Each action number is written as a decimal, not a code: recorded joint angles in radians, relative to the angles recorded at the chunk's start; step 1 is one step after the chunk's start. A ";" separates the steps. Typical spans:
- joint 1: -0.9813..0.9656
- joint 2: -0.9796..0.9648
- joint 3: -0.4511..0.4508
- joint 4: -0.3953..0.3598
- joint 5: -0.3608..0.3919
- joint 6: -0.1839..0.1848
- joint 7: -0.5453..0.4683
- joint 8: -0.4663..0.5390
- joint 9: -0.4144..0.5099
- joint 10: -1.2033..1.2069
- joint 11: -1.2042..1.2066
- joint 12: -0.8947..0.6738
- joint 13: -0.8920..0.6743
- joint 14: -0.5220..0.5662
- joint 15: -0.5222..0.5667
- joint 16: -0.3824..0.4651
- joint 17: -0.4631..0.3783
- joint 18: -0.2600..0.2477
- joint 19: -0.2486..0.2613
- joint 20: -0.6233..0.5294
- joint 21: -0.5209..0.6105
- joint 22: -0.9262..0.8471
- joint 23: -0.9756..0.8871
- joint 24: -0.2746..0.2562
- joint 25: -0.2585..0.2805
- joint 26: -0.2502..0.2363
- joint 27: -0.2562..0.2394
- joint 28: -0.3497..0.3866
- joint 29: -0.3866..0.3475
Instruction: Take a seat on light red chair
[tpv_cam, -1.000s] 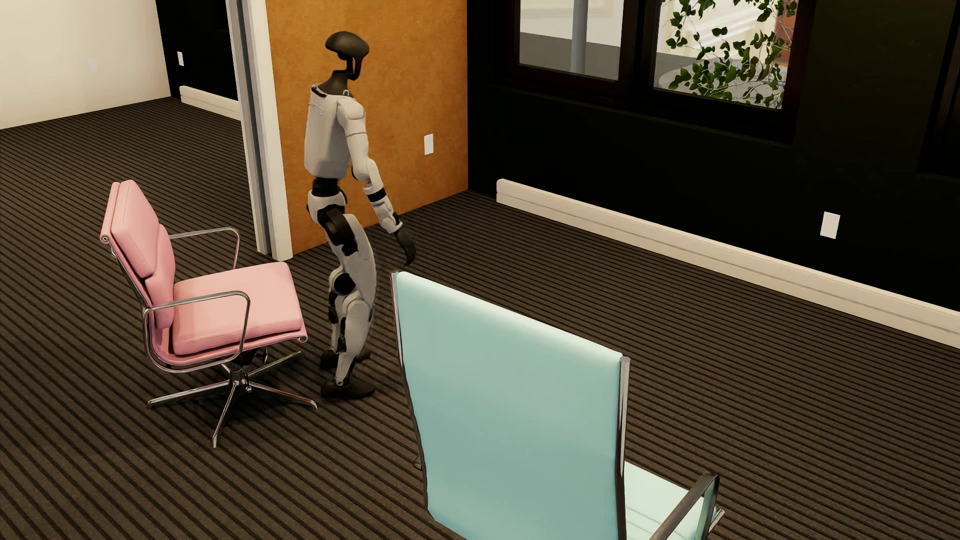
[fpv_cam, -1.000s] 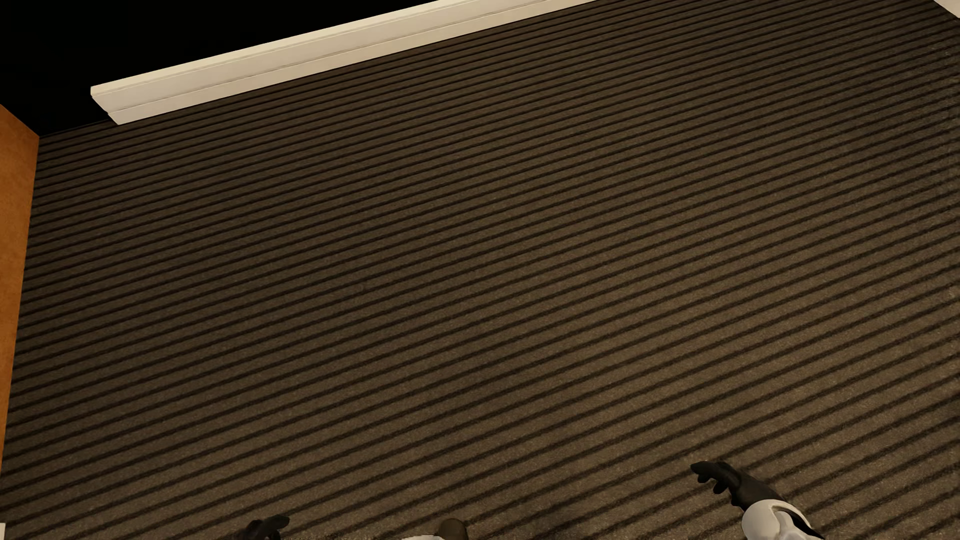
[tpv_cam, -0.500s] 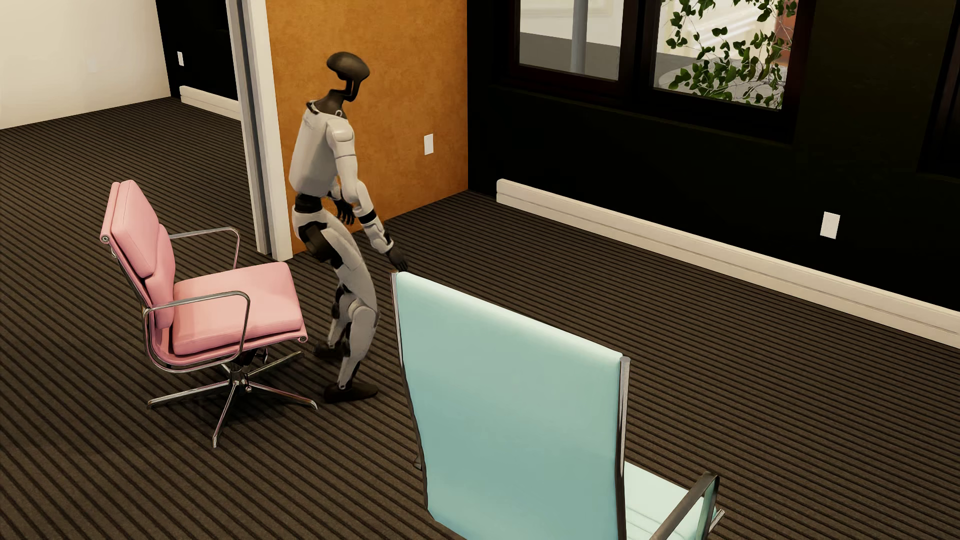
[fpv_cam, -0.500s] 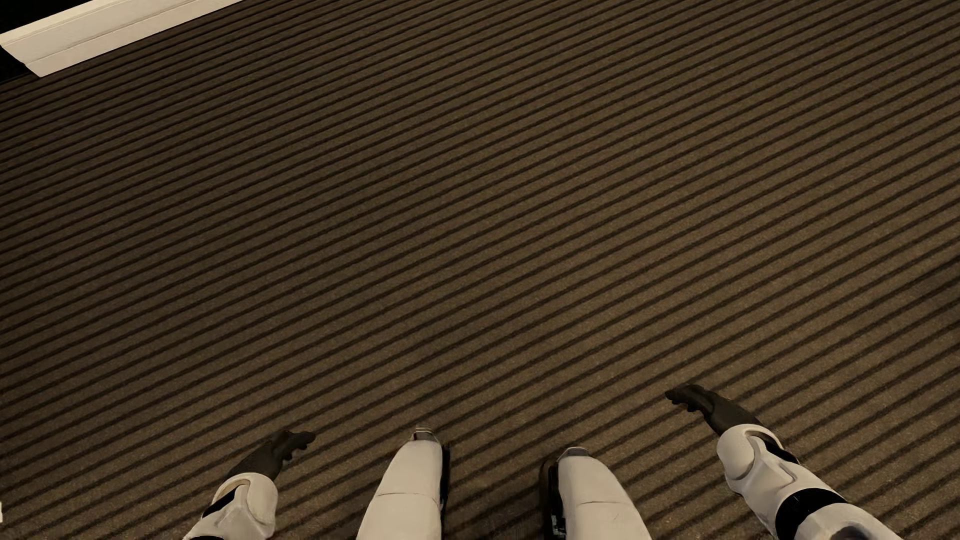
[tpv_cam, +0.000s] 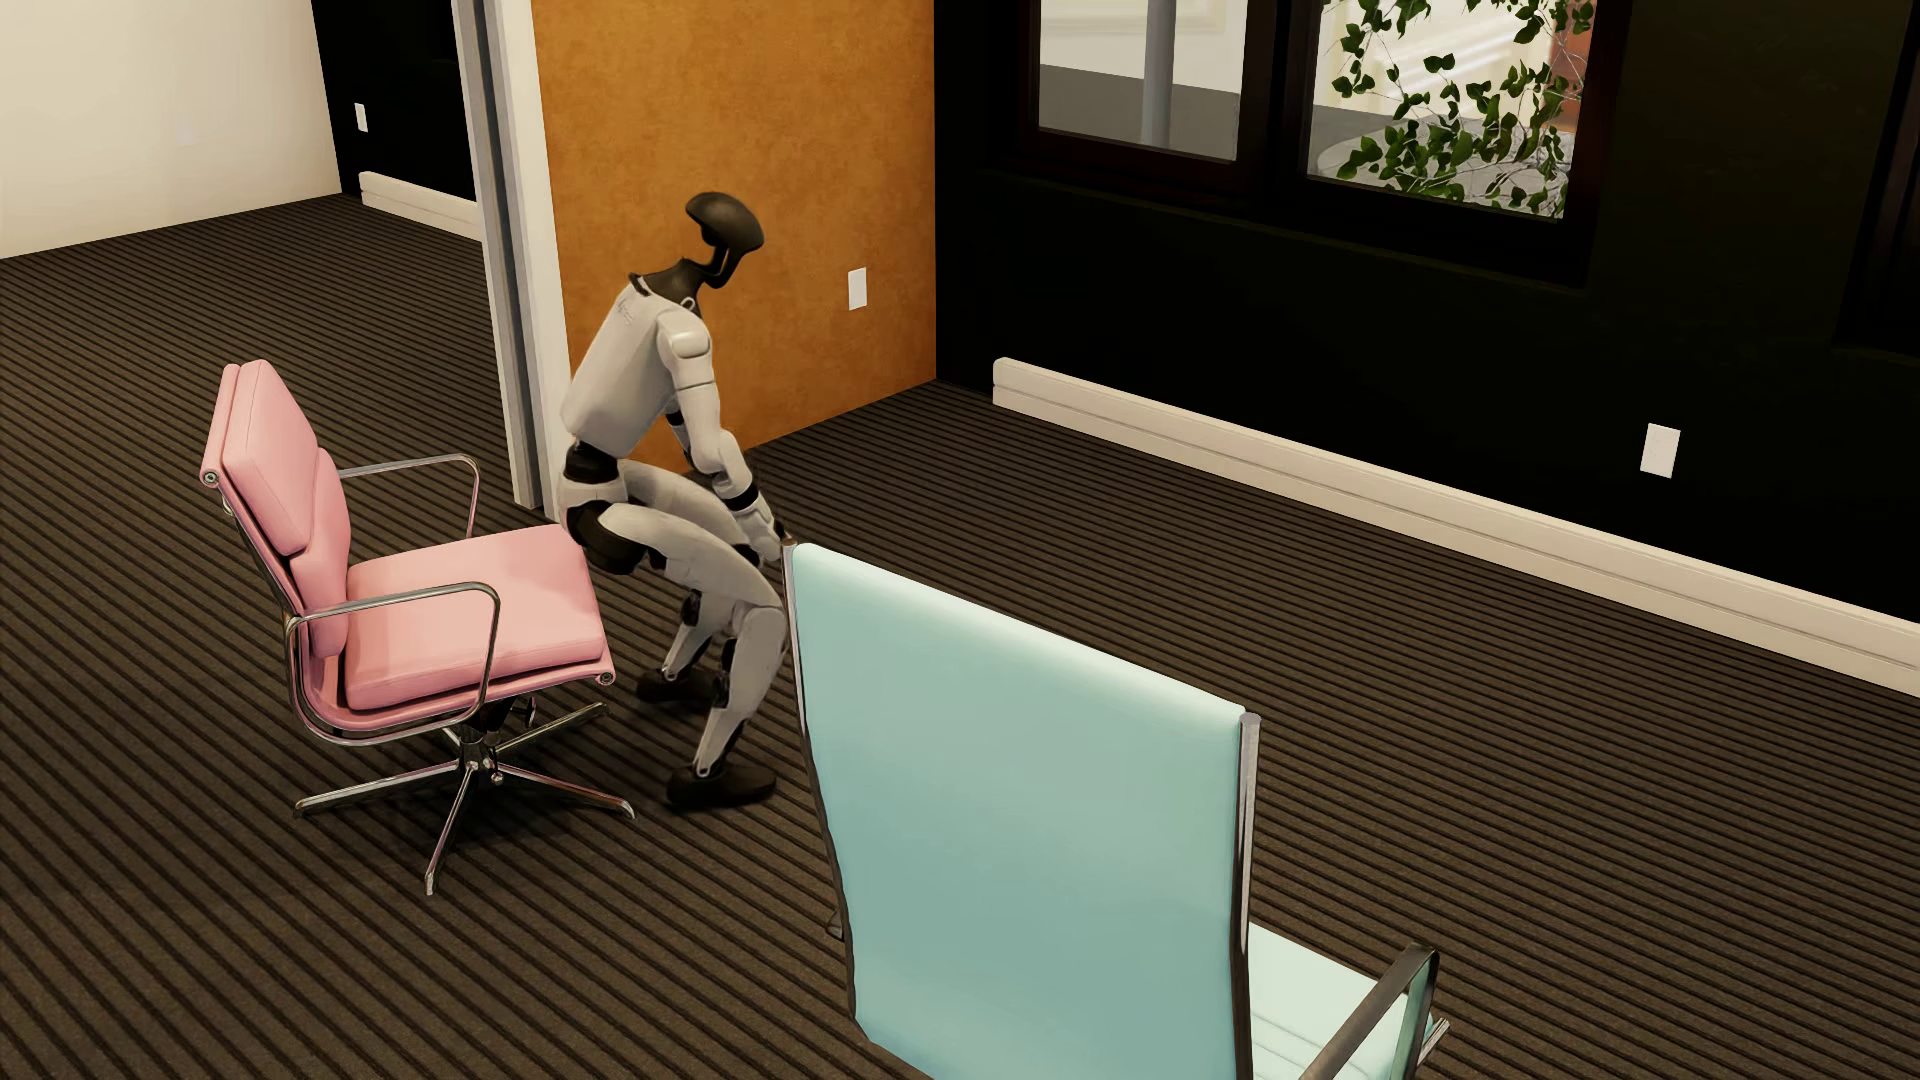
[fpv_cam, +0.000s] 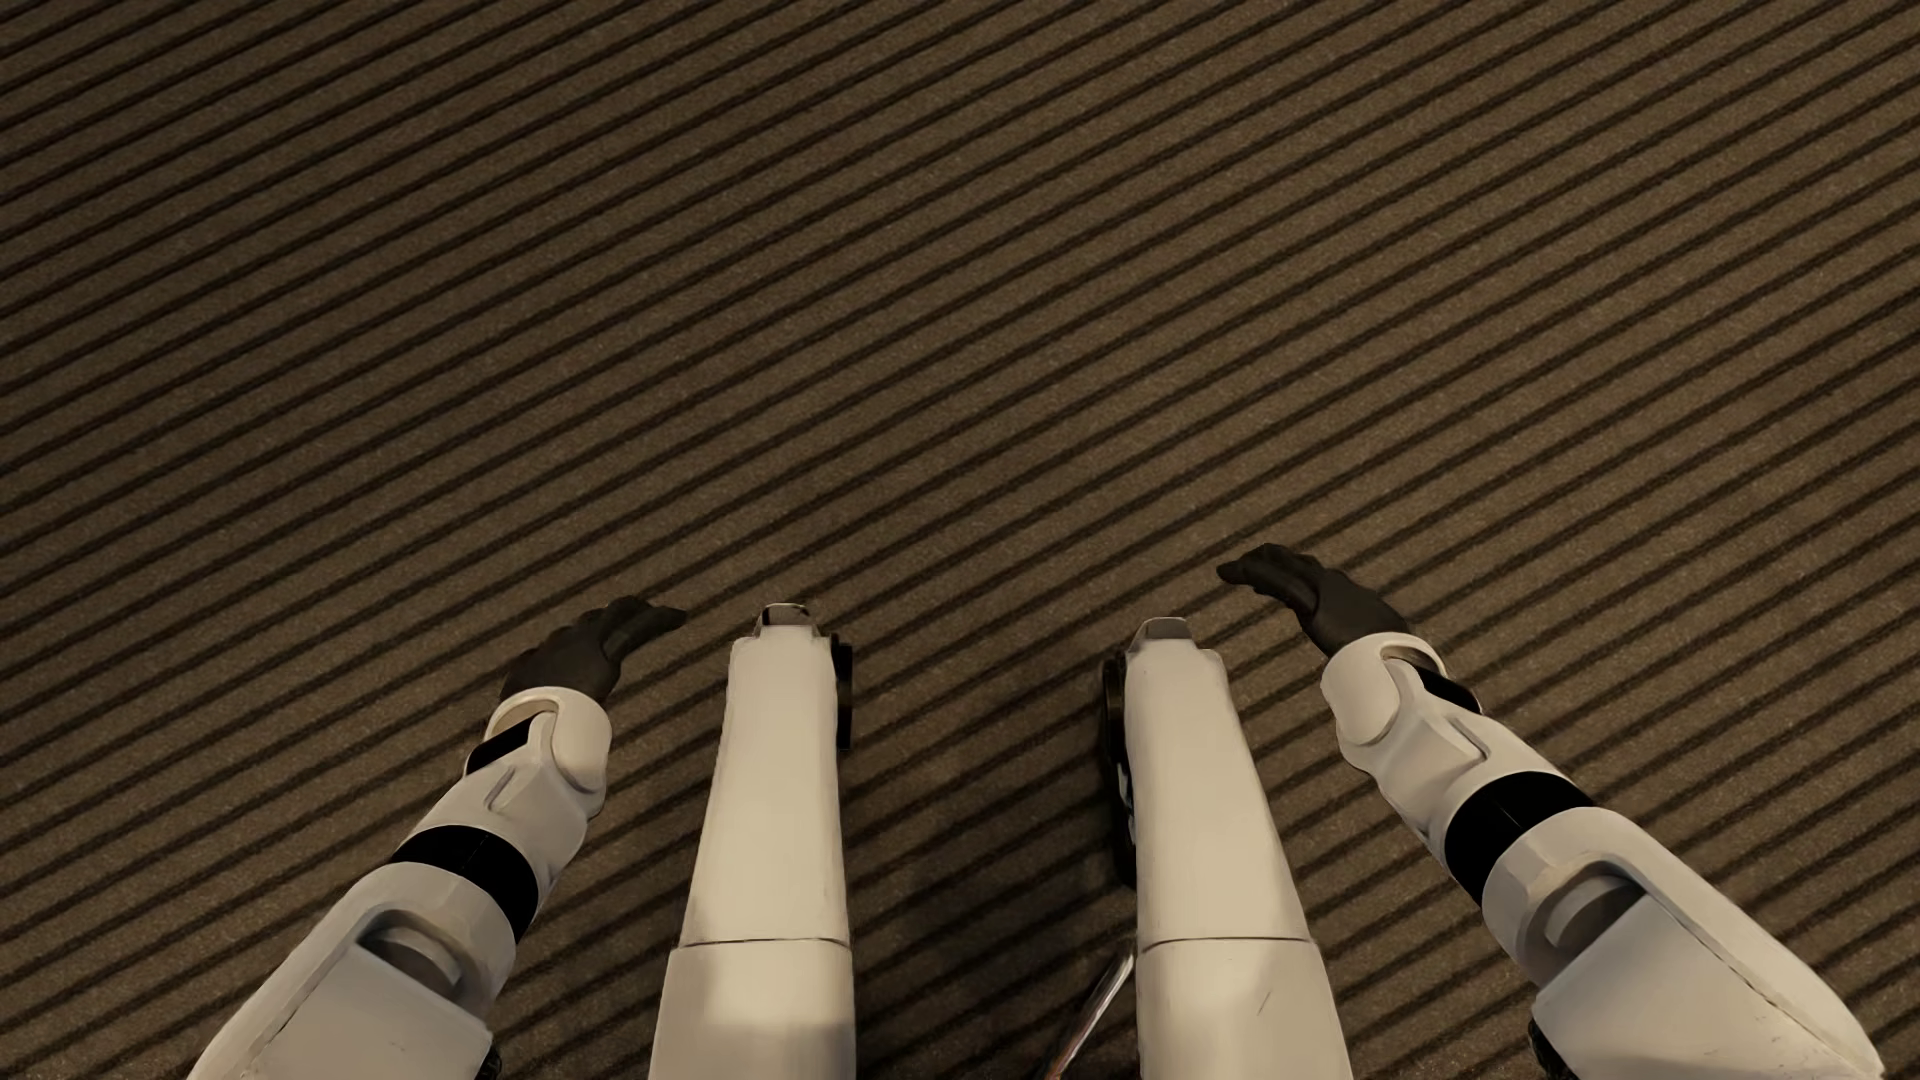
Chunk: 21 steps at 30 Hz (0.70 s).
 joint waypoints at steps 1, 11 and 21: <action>-0.025 -0.027 -0.001 0.000 0.003 -0.002 -0.006 0.006 0.009 0.026 0.025 -0.019 -0.016 -0.009 -0.005 0.001 0.000 -0.001 0.001 -0.007 0.007 -0.001 -0.006 0.000 -0.002 0.002 0.001 -0.003 0.002; -0.235 -0.232 -0.003 -0.022 0.011 0.012 -0.062 0.035 0.109 0.254 0.248 -0.205 -0.169 -0.013 -0.029 -0.009 0.012 0.018 0.023 -0.075 0.075 0.017 -0.035 -0.019 -0.010 0.018 0.004 0.009 -0.010; -0.193 -0.206 -0.005 -0.026 -0.008 0.018 -0.053 0.040 0.090 0.352 0.351 -0.097 -0.018 0.031 0.061 -0.047 0.033 0.025 0.025 -0.039 0.045 -0.030 -0.044 0.000 -0.047 0.022 0.030 -0.063 0.030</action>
